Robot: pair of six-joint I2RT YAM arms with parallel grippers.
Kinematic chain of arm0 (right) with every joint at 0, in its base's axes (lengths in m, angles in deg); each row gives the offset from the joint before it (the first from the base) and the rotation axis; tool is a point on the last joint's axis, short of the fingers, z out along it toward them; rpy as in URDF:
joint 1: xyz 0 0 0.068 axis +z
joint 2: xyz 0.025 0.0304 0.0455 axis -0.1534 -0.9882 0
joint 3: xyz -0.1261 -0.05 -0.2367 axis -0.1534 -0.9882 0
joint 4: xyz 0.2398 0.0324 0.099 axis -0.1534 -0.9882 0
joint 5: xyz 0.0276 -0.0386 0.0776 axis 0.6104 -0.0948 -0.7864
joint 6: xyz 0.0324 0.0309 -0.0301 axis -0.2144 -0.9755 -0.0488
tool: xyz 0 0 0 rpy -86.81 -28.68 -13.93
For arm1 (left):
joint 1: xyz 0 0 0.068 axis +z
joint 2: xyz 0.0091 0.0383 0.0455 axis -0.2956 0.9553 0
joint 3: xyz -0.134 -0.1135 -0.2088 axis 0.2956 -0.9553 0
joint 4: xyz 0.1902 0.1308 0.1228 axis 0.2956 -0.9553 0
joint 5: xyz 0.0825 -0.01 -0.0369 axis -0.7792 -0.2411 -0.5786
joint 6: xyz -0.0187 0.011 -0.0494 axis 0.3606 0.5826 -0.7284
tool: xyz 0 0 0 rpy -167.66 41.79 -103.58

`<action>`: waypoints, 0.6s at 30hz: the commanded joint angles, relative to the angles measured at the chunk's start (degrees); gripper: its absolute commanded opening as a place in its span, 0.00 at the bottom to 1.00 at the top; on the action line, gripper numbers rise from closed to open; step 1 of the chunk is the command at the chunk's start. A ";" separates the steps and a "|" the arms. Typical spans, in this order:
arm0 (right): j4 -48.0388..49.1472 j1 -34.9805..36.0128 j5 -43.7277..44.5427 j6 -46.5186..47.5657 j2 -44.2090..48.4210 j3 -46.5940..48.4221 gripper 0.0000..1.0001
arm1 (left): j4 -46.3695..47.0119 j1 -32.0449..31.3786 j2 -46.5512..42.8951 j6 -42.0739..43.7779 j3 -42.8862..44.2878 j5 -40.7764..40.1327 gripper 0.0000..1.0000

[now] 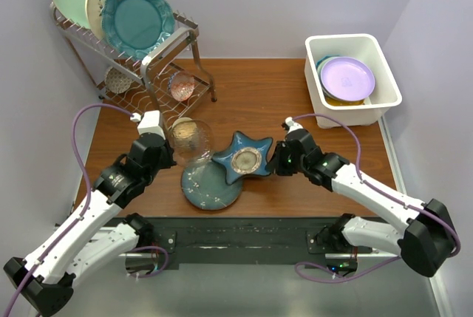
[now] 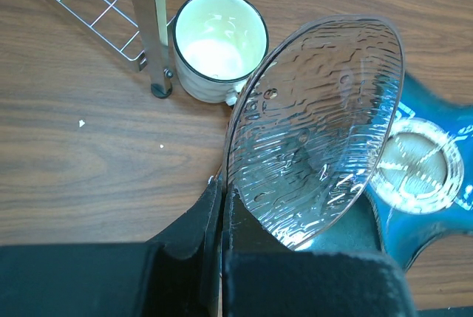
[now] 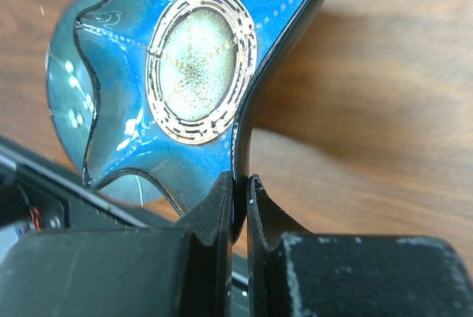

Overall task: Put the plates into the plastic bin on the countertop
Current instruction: Pick up the plate from the corner of the board.

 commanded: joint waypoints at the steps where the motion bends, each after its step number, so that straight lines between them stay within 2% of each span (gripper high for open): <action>1: 9.05 -2.28 -3.64 1.18 0.93 7.58 0.00 | 2.27 0.47 -0.71 -0.93 0.38 -0.14 0.00; 18: 9.75 -13.00 -9.43 5.31 -6.89 15.84 0.00 | 2.54 0.82 -1.15 -0.58 0.03 1.00 0.00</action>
